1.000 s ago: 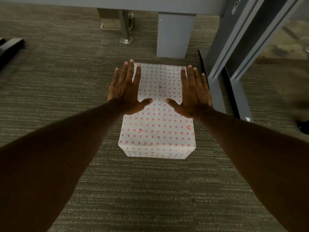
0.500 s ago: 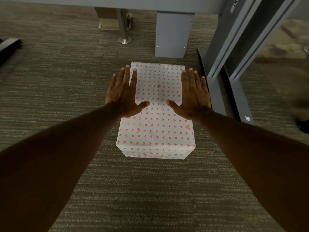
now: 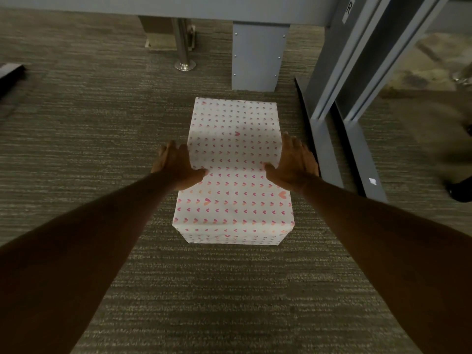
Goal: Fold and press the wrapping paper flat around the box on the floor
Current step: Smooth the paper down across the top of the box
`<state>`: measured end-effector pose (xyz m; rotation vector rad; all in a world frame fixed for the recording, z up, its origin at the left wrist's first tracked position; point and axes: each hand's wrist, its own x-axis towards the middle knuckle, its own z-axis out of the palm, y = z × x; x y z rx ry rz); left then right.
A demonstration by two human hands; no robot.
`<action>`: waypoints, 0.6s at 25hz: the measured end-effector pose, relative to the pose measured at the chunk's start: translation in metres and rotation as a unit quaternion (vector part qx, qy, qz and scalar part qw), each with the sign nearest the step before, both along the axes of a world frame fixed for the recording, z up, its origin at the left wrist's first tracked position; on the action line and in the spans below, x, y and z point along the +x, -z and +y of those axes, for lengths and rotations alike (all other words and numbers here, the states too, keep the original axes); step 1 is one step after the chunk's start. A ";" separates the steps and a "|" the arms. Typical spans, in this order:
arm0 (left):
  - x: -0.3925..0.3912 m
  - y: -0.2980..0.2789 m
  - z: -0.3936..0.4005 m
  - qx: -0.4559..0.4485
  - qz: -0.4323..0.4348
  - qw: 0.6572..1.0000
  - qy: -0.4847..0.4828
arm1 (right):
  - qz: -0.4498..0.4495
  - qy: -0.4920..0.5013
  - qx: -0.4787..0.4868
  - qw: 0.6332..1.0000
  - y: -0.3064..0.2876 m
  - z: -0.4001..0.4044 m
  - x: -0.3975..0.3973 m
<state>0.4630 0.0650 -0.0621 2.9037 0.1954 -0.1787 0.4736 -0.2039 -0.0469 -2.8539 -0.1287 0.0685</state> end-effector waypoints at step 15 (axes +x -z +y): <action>-0.009 0.007 0.006 -0.324 0.078 0.927 -0.174 | 0.166 0.212 0.287 0.919 0.027 -0.022 0.003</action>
